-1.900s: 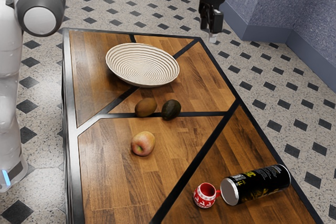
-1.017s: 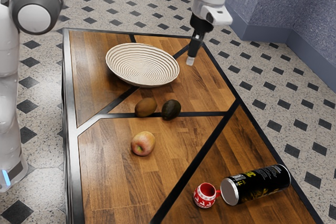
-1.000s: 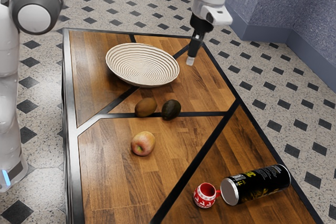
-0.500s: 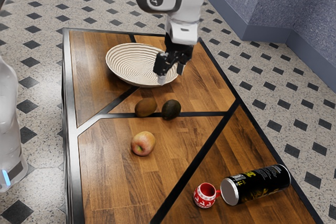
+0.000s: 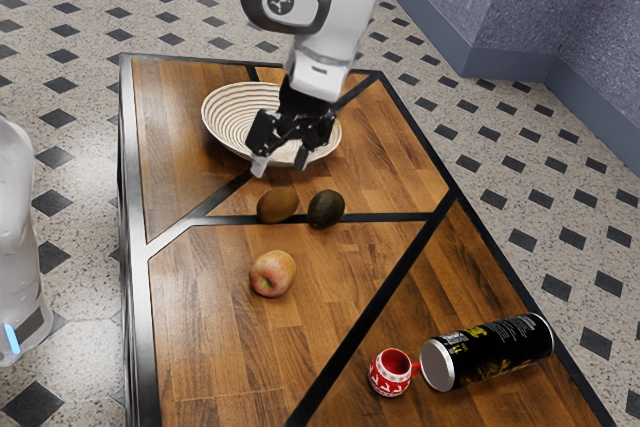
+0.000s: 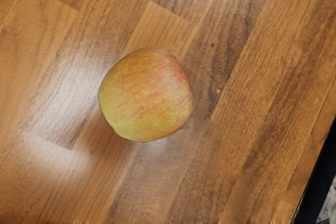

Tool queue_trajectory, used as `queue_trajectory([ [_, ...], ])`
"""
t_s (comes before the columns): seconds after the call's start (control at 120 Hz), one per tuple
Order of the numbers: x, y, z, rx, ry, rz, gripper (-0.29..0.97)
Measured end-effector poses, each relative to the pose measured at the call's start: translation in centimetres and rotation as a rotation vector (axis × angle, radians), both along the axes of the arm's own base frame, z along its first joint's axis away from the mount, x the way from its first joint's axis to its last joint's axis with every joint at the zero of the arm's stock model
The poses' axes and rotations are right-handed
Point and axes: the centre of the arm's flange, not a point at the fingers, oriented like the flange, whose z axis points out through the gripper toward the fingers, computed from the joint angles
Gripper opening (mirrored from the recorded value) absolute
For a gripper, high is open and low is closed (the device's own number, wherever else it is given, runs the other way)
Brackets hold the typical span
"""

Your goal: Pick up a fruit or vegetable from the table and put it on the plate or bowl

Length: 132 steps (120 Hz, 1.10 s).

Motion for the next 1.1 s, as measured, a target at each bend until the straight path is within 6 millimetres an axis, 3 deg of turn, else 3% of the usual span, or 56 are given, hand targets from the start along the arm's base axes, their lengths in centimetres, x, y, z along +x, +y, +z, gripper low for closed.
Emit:
queue_trajectory([
  [0.183, -0.6, 0.1, -3.6, -0.005, 0.078, -0.021, 0.68],
  [0.283, -0.5, -0.2, -4.2, -0.019, 0.077, -0.031, 0.68],
  [0.442, 0.7, -2.9, -5.5, -0.052, 0.018, -0.028, 0.68],
  [0.575, 1.7, -3.2, -6.0, -0.054, -0.02, 0.051, 0.68],
  [0.85, 3.5, -3.3, -9.7, -0.052, 0.045, 0.224, 0.68],
  [0.942, 3.4, -3.4, -11.3, -0.057, 0.087, 0.273, 0.68],
  [1.1, 3.0, -3.4, -12.5, -0.053, 0.124, 0.334, 0.68],
])
